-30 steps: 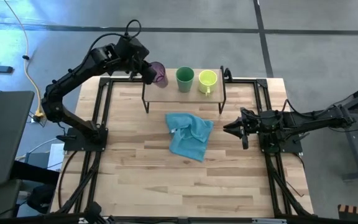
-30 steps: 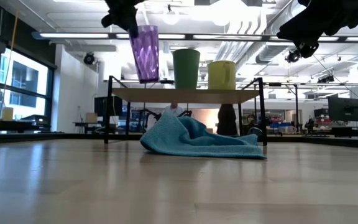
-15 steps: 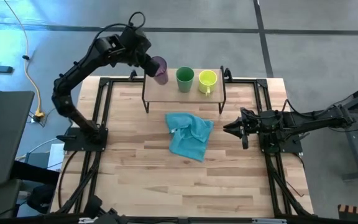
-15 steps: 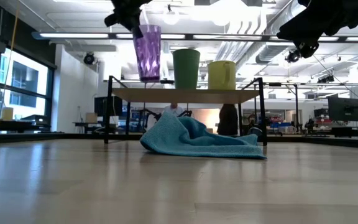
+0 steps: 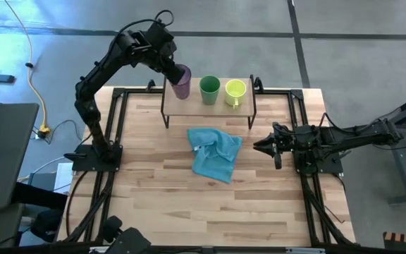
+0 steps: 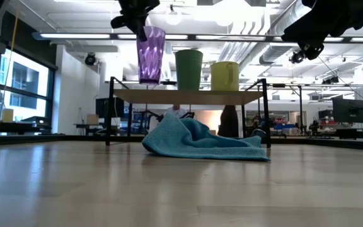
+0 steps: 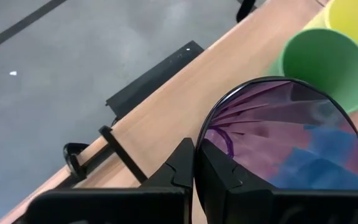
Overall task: Stack small to large cups/mugs on shelf
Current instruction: Put the violet cup on the shelf
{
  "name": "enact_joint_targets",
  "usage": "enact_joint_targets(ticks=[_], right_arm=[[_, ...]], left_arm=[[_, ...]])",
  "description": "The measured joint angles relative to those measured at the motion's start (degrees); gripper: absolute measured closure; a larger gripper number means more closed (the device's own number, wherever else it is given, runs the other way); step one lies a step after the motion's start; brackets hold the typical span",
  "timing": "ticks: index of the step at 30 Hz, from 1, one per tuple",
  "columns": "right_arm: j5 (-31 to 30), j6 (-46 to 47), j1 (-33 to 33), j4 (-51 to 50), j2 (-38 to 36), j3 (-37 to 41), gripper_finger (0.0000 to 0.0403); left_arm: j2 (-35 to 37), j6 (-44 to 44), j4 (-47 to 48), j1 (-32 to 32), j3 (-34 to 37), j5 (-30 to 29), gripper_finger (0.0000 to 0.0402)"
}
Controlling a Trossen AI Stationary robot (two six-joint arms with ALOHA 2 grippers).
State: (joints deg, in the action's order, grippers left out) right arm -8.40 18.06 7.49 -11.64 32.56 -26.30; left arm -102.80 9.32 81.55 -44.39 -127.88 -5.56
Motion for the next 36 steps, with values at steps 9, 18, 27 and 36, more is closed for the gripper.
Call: enact_joint_targets(ticks=[9,18,27,36], right_arm=[[0.0,-0.07,0.0,-0.24,0.0,0.0,0.0346],[0.0,0.0,0.0,-0.24,0.0,0.0,0.0346],[0.0,-0.05,0.0,-0.24,-0.01,0.0,0.0346],[0.02,0.07,0.0,-0.24,0.0,0.0,0.0346]], left_arm=[[-0.18,-0.02,0.57,-0.1,-0.01,0.99,0.0401],[-0.55,-0.09,0.95,-0.27,0.01,2.27,0.0401],[-0.57,-0.11,0.95,-0.27,0.01,2.15,0.0401],[-1.53,-0.08,1.02,-0.27,0.01,2.54,0.0401]])
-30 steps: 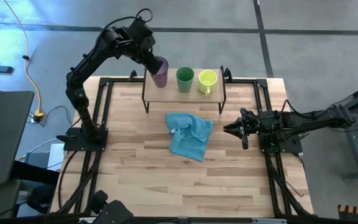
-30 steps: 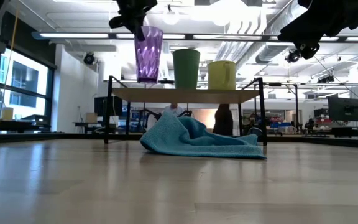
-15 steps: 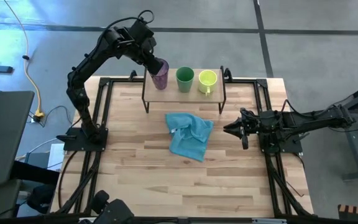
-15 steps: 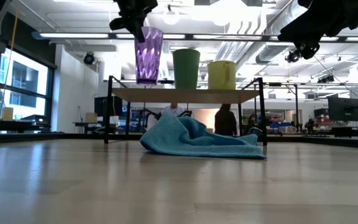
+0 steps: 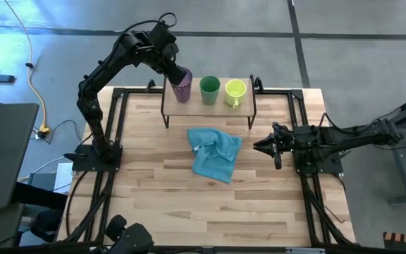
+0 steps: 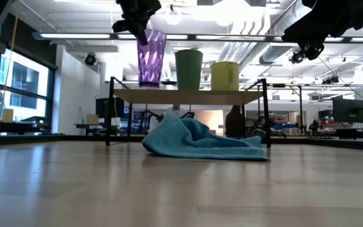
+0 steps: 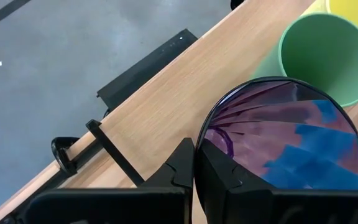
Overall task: Stack small to large cups/mugs on shelf
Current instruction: Put the violet cup on the shelf
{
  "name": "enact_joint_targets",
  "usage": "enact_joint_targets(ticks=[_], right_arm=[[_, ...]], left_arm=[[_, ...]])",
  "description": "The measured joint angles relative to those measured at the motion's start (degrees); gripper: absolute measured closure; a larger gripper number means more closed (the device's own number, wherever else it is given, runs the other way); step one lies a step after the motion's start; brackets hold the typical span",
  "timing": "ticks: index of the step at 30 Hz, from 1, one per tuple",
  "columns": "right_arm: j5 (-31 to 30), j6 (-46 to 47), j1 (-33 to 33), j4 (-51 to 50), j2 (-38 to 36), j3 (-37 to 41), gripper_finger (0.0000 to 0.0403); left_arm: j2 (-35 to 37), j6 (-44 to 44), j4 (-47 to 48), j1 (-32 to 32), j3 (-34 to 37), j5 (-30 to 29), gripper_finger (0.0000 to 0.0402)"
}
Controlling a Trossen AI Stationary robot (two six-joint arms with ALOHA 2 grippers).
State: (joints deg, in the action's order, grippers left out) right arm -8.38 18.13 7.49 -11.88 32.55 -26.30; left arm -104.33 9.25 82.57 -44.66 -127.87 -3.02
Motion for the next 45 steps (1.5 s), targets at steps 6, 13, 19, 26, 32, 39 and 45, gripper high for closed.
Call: enact_joint_targets(ticks=[6,13,19,26,32,39,45], right_arm=[[0.0,-0.09,0.0,0.0,0.0,0.0,0.0346],[0.0,-0.11,0.0,0.0,-0.01,0.0,0.0346],[0.5,-0.07,0.02,0.0,-0.01,0.0,0.0346],[1.14,0.04,0.02,0.0,0.0,0.0,0.0346],[1.14,0.04,0.02,0.0,0.0,0.0,0.0346],[1.14,0.39,0.02,0.0,-0.02,0.0,0.0346],[1.46,1.33,0.02,-0.02,0.0,0.0,0.0346]], left_arm=[[-0.18,0.01,0.34,0.0,0.02,0.08,0.0401],[-0.54,0.01,0.36,0.0,0.07,-0.29,0.0401],[-1.02,0.01,-0.21,0.0,0.07,-1.39,0.0401],[-1.12,0.03,0.0,0.0,0.07,-1.8,0.0401],[-1.12,0.21,0.0,0.0,0.07,-1.96,0.0401],[-1.13,0.41,0.12,0.0,0.07,-1.96,0.0401],[-2.07,0.62,1.06,-0.02,0.07,-1.96,0.0401]])
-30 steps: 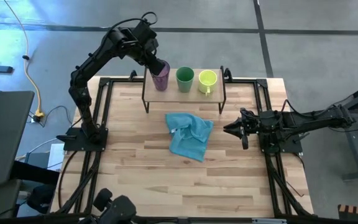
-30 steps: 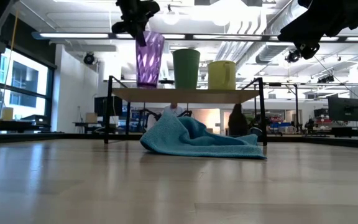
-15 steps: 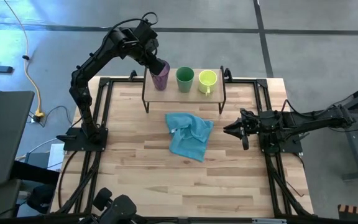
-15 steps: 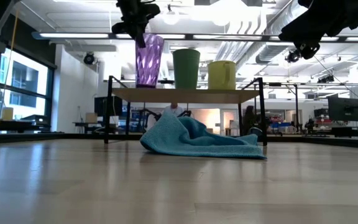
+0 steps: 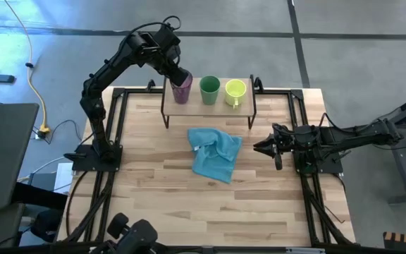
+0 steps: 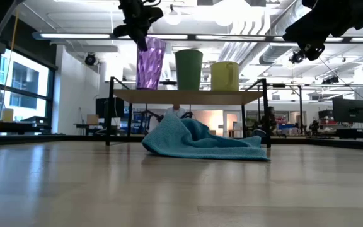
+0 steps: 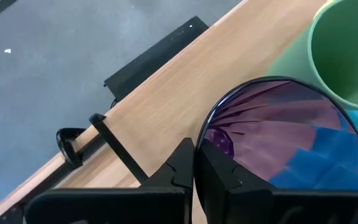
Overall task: Stack small to large cups/mugs on shelf
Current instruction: Put the violet cup on the shelf
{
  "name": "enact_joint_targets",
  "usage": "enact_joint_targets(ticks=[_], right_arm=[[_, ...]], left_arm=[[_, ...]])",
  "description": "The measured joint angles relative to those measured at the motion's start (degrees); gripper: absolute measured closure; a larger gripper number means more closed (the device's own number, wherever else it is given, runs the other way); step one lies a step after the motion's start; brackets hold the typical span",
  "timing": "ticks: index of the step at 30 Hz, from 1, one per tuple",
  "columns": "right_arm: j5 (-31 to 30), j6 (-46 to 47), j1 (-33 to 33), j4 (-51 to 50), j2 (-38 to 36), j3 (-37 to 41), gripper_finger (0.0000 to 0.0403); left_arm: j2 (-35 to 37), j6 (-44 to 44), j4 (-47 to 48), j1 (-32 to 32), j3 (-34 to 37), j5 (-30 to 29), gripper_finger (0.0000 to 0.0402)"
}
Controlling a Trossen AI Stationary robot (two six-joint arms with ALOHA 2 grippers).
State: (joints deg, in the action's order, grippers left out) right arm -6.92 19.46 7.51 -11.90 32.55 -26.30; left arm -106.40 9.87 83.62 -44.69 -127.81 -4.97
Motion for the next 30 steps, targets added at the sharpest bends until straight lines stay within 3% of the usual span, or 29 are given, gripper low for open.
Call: enact_joint_targets(ticks=[19,30], right_arm=[[0.28,-0.28,0.0,-0.81,-0.02,0.0,0.0346],[0.31,-0.39,0.0,-0.81,-0.01,0.0,0.0346]], left_arm=[[-0.03,-0.59,-0.88,0.02,0.02,0.02,0.0399],[-0.03,-0.59,-1.04,0.02,0.02,0.04,0.0334]])
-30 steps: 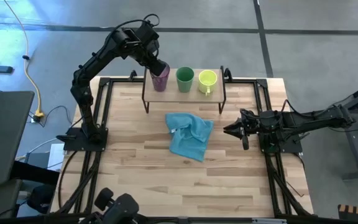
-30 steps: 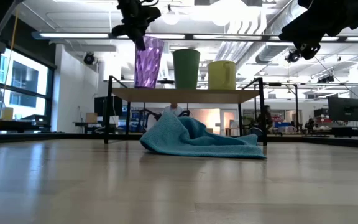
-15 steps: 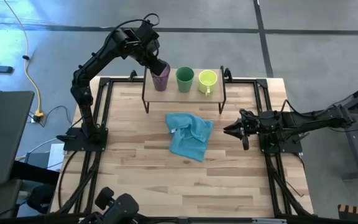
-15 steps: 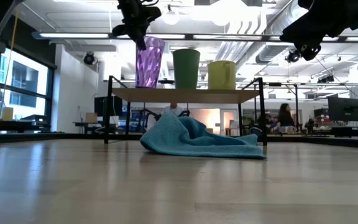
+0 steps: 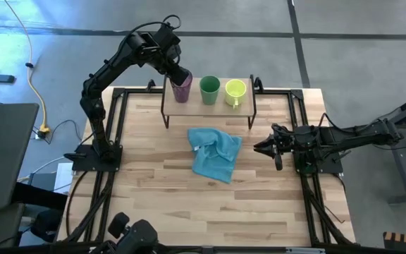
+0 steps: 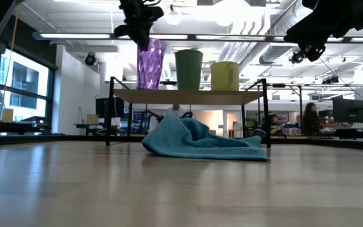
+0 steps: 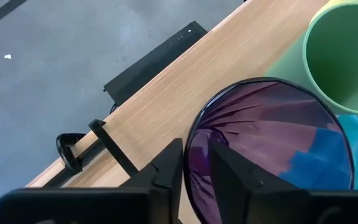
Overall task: Stack small to large cups/mugs on shelf
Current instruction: Put the violet cup on the shelf, then return to Home Position
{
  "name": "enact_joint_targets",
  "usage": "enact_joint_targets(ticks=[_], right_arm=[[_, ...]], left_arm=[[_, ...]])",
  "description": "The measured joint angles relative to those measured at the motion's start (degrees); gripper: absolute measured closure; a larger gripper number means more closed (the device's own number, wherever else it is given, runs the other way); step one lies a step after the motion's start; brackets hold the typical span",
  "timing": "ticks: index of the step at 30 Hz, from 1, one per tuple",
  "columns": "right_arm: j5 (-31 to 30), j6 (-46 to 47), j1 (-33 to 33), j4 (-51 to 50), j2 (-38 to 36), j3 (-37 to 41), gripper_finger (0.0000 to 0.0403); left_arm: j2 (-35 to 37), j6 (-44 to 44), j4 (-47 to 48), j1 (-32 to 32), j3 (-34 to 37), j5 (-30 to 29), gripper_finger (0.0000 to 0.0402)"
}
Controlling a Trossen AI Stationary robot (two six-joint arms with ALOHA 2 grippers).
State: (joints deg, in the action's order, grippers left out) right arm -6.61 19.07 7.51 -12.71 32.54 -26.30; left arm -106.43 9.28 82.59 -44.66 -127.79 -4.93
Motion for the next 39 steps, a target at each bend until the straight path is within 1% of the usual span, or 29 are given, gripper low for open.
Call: enact_joint_targets(ticks=[5,18,31,39], right_arm=[[-0.02,0.15,0.0,0.0,0.01,0.0,0.0346],[-0.04,0.39,0.0,0.02,0.0,0.0,0.0346],[-0.07,0.41,0.02,0.02,-0.01,0.0,0.0346],[-0.11,0.39,0.01,0.04,-0.01,0.0,0.0346]], left_arm=[[0.0,0.0,0.0,0.0,0.0,1.02,0.0314],[0.0,0.02,0.24,0.0,0.0,1.03,0.0277],[0.0,0.03,0.33,0.0,0.0,0.85,0.021],[-1.77,0.17,2.11,0.04,-0.02,0.88,0.0171]])
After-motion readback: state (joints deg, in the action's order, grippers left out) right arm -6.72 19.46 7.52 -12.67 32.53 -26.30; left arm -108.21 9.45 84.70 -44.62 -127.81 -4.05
